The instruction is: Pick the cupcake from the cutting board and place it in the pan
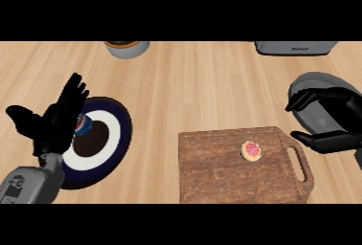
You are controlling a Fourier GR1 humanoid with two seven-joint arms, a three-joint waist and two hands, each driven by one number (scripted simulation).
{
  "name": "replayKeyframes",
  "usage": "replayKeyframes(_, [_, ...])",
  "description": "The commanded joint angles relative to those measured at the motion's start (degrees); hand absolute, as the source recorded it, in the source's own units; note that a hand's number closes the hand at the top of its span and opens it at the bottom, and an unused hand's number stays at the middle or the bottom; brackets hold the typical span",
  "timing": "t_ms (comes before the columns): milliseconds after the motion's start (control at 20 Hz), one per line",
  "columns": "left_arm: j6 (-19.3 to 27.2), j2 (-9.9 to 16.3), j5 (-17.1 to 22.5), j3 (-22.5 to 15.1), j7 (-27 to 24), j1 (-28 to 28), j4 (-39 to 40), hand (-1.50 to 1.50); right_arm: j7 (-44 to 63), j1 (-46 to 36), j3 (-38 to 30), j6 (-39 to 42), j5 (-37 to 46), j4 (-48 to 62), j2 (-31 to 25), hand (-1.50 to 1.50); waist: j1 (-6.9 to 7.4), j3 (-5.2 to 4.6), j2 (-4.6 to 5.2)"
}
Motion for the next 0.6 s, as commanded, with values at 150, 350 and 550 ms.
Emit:
replayKeyframes(150, [-1.8, 0.28, 1.4, 1.86, 0.95, -1.74, 0.93, 0.0, -23.28, -0.61, -1.1, 2.96, 16.88, 11.53, -8.69, -1.5, 0.52, -0.16, 0.31])
replayKeyframes(350, [-3.37, 0.81, 2.08, 2.32, 2.38, -1.15, -1.12, 0.0, -24.59, -8.59, 0.5, 2.34, 20.17, 15.29, -8.96, -1.5, 1.04, -0.24, 0.12])
replayKeyframes(550, [-1.6, -1.7, -0.1, 0.53, -0.35, 2.94, -2.12, 0.0, -17.65, -11.42, 5.86, 1.79, 24.76, 7.94, -10.74, -1.5, 0.73, -0.36, -0.22])
